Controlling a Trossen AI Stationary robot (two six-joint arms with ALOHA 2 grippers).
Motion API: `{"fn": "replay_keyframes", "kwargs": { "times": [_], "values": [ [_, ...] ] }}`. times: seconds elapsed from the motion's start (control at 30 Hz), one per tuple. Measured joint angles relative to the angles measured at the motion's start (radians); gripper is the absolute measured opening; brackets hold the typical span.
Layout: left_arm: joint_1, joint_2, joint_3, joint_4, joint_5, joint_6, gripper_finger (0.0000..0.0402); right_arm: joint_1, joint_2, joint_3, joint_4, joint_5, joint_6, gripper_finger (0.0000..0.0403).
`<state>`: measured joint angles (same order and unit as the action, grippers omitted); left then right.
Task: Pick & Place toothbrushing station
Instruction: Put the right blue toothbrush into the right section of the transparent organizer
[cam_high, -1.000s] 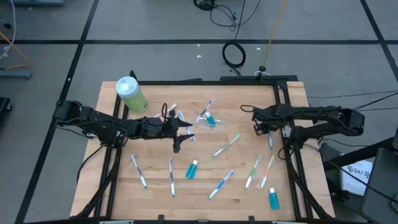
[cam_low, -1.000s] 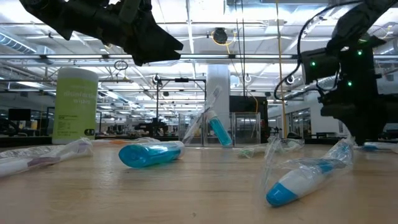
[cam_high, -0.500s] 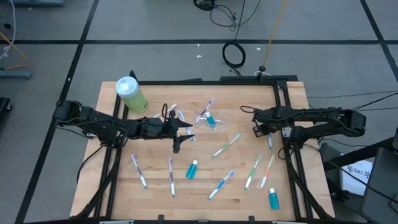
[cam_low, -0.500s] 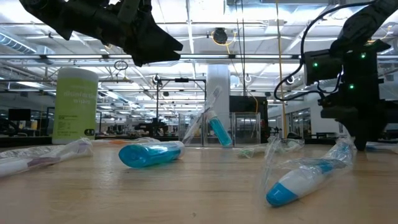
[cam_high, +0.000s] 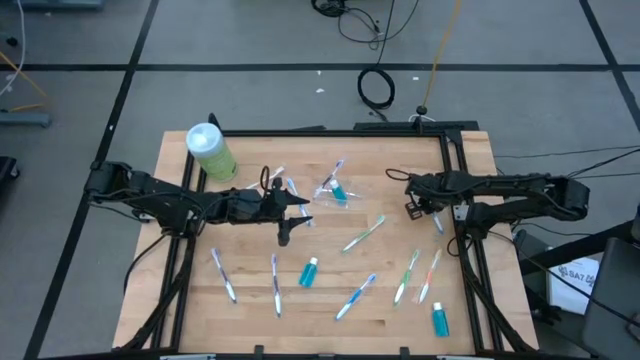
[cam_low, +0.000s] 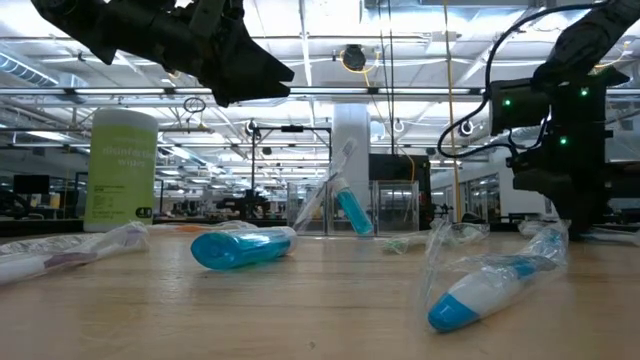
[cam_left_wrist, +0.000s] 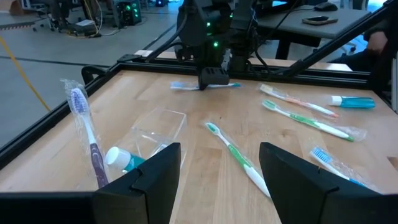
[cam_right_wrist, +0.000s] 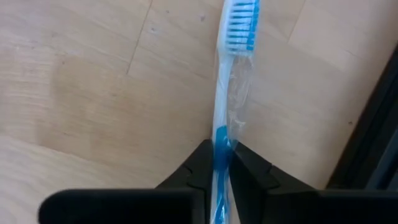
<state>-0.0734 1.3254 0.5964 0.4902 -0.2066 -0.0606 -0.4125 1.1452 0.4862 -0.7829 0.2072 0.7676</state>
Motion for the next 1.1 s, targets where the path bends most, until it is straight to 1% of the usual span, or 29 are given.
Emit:
{"fn": "replay_keyframes", "kwargs": {
  "times": [0.13,0.27,0.33,0.43,0.57,0.7,0.87,1.03,1.1],
  "values": [
    [0.000,0.000,0.000,0.000,0.000,0.000,0.0223,0.005,-0.064,0.004,0.013,-0.010,-0.029,0.0035],
    [0.000,0.000,0.000,0.000,0.000,0.000,0.0223,0.011,-0.155,0.018,0.107,-0.021,-0.084,0.0014],
    [0.000,0.000,0.000,0.000,0.000,0.000,0.0223,0.015,-0.195,0.018,0.180,-0.032,-0.122,0.0007],
    [0.000,0.000,0.000,-0.001,0.000,0.000,0.0223,0.015,-0.246,0.018,0.338,-0.081,-0.178,0.0007],
    [-0.001,0.000,0.000,-0.001,0.000,-0.004,0.0223,0.015,-0.278,0.018,0.561,-0.178,-0.279,0.0006],
    [-0.001,0.000,0.000,-0.002,0.000,-0.004,0.0223,0.016,-0.280,0.018,0.782,-0.263,-0.347,0.0003],
    [-0.001,0.000,0.000,-0.010,0.000,-0.004,0.0223,0.050,-0.253,0.019,1.030,-0.261,-0.452,0.0001],
    [0.000,0.000,0.000,-0.010,0.000,-0.002,0.0223,0.112,-0.177,0.019,1.250,-0.260,-0.565,0.0001],
    [0.000,0.000,0.000,-0.010,0.000,0.002,0.0223,0.136,-0.136,0.020,1.310,-0.227,-0.605,0.0001]
  ]
}}
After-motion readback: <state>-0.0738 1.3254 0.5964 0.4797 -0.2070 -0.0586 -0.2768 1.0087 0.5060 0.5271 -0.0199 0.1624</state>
